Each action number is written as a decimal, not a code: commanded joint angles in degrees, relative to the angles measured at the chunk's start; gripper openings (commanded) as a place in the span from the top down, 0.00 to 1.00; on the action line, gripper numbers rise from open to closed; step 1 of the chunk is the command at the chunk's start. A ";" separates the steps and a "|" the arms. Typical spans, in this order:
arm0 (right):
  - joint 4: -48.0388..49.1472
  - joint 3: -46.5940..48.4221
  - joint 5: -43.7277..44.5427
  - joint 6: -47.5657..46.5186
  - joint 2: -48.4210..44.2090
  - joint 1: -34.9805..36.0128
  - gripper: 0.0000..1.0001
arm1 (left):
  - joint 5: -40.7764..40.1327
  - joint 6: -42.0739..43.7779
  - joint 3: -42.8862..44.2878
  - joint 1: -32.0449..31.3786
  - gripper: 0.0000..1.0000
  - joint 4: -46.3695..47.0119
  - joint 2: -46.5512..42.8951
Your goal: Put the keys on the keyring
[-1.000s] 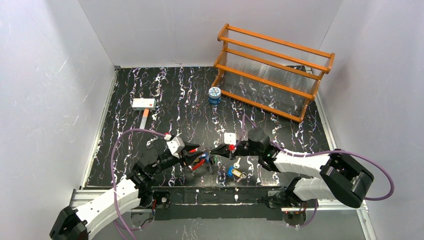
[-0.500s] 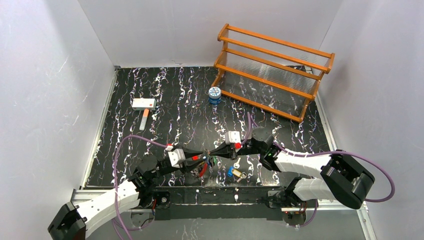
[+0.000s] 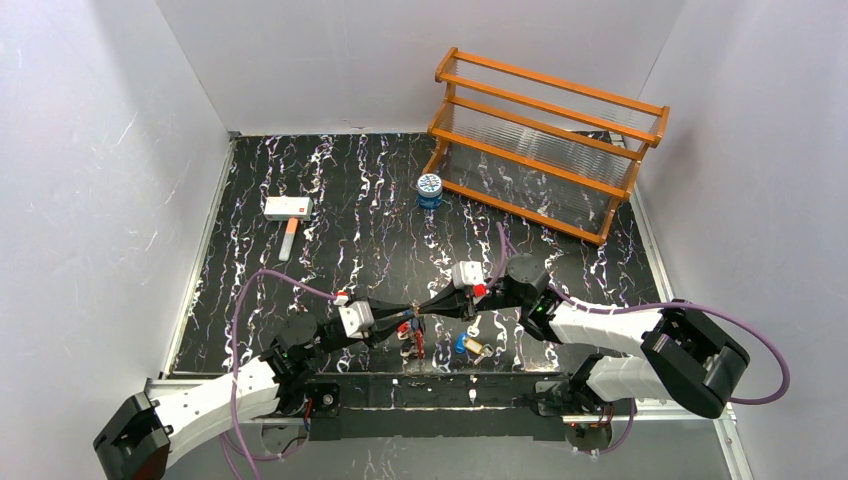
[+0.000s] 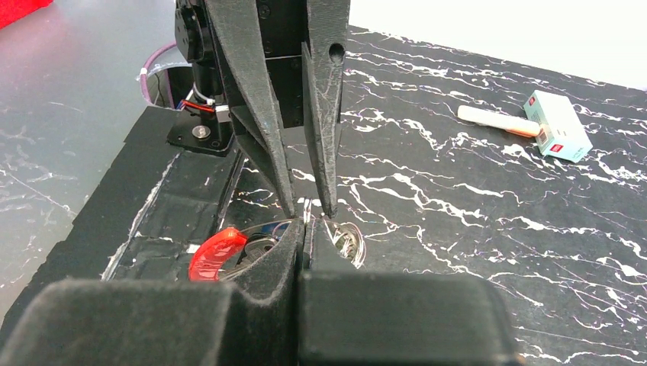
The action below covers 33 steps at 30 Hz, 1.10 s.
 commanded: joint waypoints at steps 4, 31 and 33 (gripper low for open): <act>4.70 0.97 -0.83 0.49 -1.34 -0.23 0.99 | -1.05 0.12 1.48 -0.47 0.80 2.99 0.13; -7.16 5.21 1.77 -4.12 -0.95 -0.23 0.73 | -0.34 -0.67 3.84 -0.82 1.00 3.30 2.23; -10.06 6.19 1.64 -5.69 -0.81 -0.24 0.72 | -0.35 -0.67 3.84 -0.83 1.00 3.30 2.63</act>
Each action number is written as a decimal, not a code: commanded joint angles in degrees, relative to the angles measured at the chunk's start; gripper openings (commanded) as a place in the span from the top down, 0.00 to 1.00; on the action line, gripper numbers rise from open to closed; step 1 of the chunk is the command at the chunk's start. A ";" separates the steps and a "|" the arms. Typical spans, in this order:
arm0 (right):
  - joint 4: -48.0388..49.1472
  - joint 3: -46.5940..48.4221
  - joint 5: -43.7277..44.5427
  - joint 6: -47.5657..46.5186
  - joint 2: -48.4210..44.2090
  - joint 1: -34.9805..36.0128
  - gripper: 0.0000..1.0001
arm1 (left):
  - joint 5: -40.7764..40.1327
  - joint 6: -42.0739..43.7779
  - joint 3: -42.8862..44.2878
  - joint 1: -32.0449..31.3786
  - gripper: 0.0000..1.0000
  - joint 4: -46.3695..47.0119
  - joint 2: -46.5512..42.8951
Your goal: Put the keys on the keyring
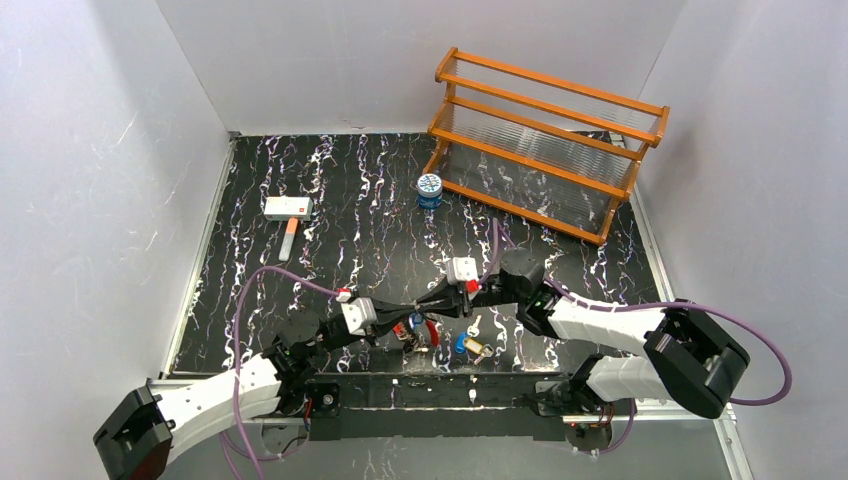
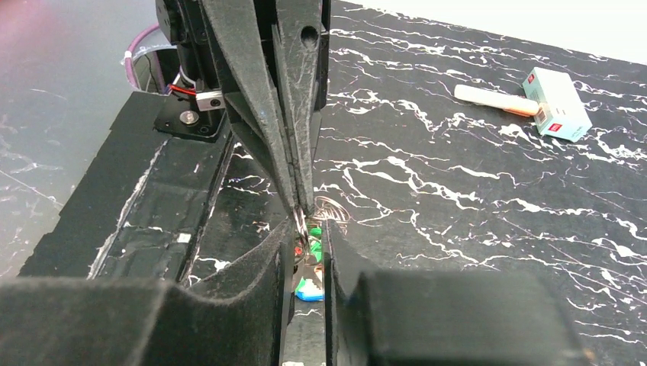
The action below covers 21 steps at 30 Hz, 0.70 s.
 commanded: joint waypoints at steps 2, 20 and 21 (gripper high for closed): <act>-6.66 4.84 -0.08 -5.09 -0.57 -0.25 0.76 | 0.25 -0.12 2.63 -0.43 1.00 2.23 0.69; -8.61 2.09 -1.72 -10.19 -3.11 -0.30 0.99 | -7.30 3.62 4.39 -0.41 0.74 -14.67 -9.65; -9.01 1.90 -2.59 -11.00 -3.26 -0.42 0.99 | -8.18 4.47 5.41 -0.41 0.74 -17.64 -10.14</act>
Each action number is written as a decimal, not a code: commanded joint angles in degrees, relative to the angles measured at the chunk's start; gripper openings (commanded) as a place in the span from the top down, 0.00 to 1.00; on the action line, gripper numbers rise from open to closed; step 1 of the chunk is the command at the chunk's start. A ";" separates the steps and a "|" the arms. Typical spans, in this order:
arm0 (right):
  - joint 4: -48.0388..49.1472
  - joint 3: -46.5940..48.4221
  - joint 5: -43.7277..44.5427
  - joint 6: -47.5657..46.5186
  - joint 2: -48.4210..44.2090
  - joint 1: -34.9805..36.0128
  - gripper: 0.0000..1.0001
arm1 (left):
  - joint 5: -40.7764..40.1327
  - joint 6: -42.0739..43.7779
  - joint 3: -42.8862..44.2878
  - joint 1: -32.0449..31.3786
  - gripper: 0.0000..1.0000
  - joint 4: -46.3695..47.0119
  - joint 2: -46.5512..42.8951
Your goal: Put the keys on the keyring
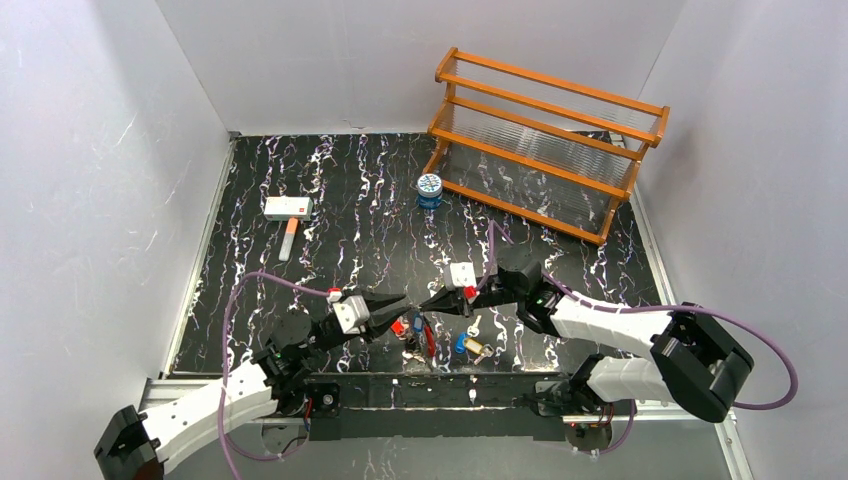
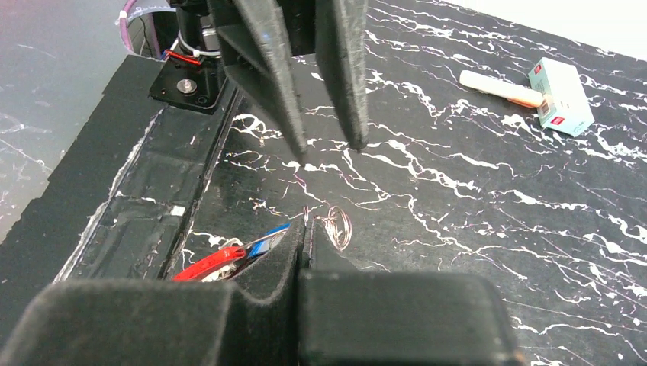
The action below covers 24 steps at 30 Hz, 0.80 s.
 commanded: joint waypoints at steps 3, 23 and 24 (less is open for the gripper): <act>0.19 -0.66 -4.45 -5.36 -2.34 -0.42 0.99 | -5.89 5.16 6.28 -0.25 0.72 -17.01 -2.25; 6.49 -1.05 -5.01 1.23 -2.28 -1.08 0.99 | -3.08 0.49 3.96 -1.51 0.67 -9.63 3.85; 6.54 -1.01 -5.14 1.33 -2.20 -1.05 0.99 | -2.85 0.52 4.01 -1.57 0.67 -8.87 4.67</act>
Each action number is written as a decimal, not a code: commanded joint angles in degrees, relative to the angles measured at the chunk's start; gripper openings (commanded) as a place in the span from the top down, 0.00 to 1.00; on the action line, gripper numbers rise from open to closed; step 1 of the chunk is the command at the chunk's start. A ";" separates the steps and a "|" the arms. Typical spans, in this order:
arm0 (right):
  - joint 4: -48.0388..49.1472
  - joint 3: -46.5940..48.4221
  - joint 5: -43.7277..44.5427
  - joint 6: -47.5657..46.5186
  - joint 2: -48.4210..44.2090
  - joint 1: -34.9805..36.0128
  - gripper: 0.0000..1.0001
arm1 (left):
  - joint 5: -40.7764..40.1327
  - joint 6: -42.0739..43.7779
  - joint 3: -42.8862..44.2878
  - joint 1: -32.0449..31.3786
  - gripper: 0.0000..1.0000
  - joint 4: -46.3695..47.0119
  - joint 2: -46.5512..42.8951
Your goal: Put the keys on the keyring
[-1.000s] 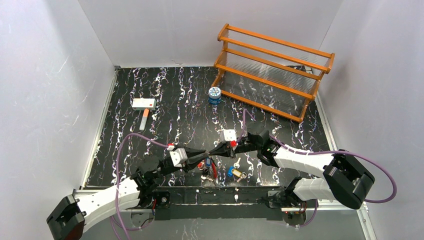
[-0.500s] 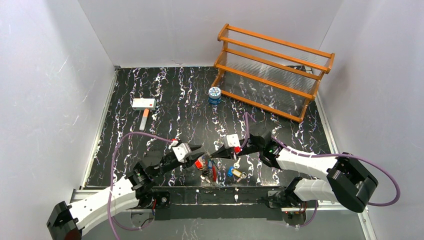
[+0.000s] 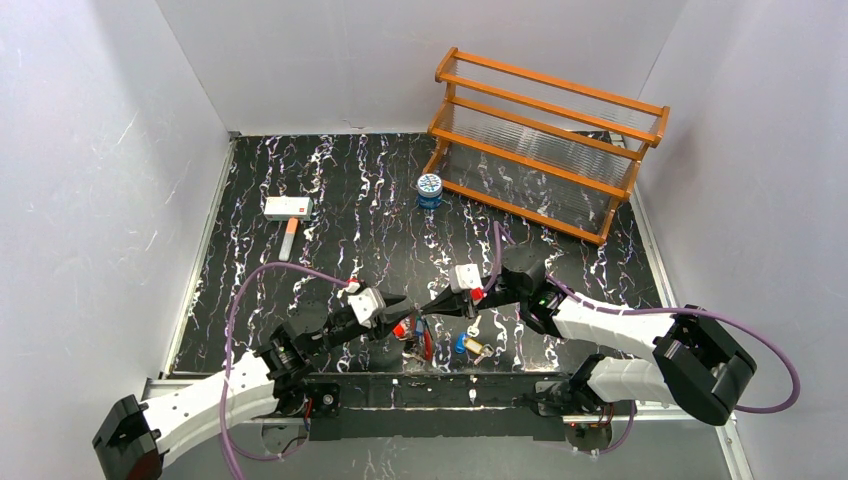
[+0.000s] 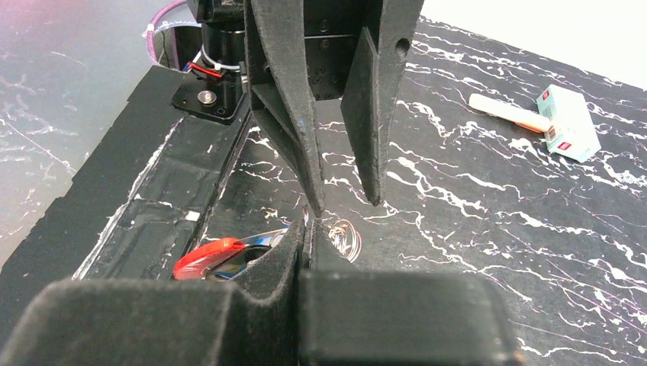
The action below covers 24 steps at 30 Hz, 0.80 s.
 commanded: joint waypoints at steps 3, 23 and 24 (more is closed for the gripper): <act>4.85 0.11 -1.19 1.68 -0.92 -0.23 0.99 | 2.39 -0.12 -0.26 -0.73 0.67 7.47 4.37; 3.22 -0.39 -4.52 0.51 -0.92 -0.21 0.99 | -2.60 -1.39 -2.27 -1.02 0.66 17.14 4.40; 2.74 -0.39 -5.00 0.04 -0.92 -0.19 0.99 | -3.21 -1.44 -2.36 -1.03 0.66 17.33 3.87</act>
